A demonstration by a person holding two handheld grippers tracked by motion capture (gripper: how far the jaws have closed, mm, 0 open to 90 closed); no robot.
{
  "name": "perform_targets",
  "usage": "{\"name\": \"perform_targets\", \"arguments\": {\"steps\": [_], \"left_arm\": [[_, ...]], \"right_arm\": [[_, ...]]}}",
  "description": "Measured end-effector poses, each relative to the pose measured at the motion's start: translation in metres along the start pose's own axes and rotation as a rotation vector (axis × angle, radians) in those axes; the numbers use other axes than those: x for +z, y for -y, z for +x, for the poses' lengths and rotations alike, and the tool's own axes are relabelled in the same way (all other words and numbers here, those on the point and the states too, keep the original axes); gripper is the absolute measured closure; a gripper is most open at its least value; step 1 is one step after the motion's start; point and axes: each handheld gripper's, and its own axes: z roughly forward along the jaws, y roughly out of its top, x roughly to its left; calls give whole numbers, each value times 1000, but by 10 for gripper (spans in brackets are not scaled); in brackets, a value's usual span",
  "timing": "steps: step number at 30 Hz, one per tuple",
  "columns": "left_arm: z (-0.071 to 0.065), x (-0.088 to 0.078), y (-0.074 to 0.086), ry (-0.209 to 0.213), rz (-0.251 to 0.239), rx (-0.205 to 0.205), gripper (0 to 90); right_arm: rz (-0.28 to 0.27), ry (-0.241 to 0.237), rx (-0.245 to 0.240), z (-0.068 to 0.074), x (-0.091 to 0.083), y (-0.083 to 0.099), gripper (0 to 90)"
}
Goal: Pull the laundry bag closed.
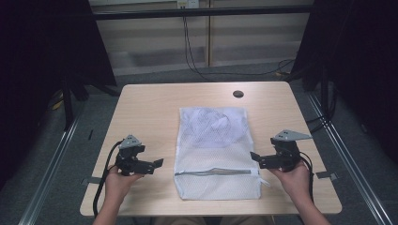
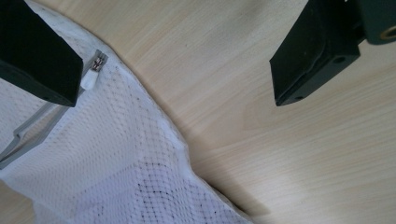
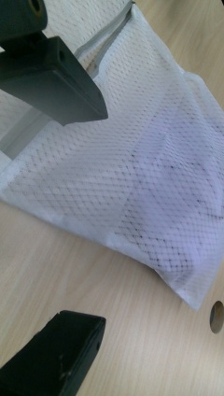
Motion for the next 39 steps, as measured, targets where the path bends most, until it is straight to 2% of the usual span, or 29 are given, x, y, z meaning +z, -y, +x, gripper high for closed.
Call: {"name": "perform_targets", "arguments": {"steps": [4,5,10,11,12,13,16,19,20,25,27,29,34,39], "left_arm": [[-1,0,0,11,1,8,20],[-1,1,0,21,8,-12,20],[-1,-1,0,47,2,-20,20],[-1,-1,0,49,-2,-19,20],[-1,-1,0,49,-2,-19,20],[-1,-1,-1,51,-4,-22,20],[0,-1,-1,48,-12,-22,26],[1,-2,-1,51,-12,-12,27],[1,-3,-1,55,-13,-12,27],[2,-3,-1,58,-19,-16,25],[2,-4,-1,58,-16,-14,25],[3,-4,0,74,-19,-21,28],[3,-4,0,81,-17,-17,30],[4,-5,0,84,-22,-31,30]], "right_arm": [[11,-18,-9,5,2,-2,34],[9,-16,-16,6,3,-3,33],[21,-33,-24,12,5,-6,29],[42,-60,-21,14,8,-6,41],[42,-60,-21,14,8,-6,41],[76,-101,-12,16,10,-8,82],[155,-163,16,18,16,-13,57],[168,-178,18,23,18,-14,63],[157,-185,8,24,20,-14,62],[139,-170,-17,29,21,-19,61],[126,-166,-22,31,22,-21,31],[128,-159,-20,34,24,-24,26],[151,-131,-43,43,32,-27,26],[151,-142,-49,49,39,-29,30]]}}
